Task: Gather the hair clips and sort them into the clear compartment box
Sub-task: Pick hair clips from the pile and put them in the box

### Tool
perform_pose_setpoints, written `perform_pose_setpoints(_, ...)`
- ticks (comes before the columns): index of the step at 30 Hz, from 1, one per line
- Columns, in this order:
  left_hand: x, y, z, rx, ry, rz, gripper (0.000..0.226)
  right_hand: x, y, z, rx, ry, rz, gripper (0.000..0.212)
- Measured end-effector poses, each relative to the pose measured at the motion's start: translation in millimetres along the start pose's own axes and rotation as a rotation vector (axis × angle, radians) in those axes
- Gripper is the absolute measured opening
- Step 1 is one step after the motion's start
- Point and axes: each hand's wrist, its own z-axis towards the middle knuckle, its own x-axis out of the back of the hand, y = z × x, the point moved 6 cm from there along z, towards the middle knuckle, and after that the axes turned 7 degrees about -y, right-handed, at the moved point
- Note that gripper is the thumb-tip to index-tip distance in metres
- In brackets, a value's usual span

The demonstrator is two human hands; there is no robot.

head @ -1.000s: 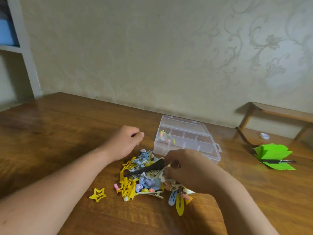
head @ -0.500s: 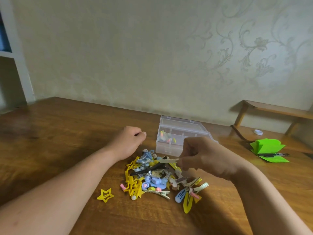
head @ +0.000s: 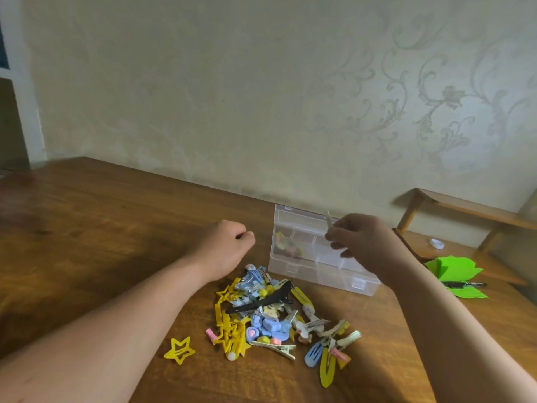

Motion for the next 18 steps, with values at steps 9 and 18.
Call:
perform_pose_setpoints(9,2.4,3.2,-5.0,0.028,-0.004,0.007,0.048,-36.8,-4.6,87.4,-0.174,-0.21,-0.471,0.019)
perform_pose_setpoints(18,3.0,4.8,-5.3,0.019,-0.016,0.013,0.047,-44.0,3.5,80.5,-0.18,-0.157,-0.392,0.03)
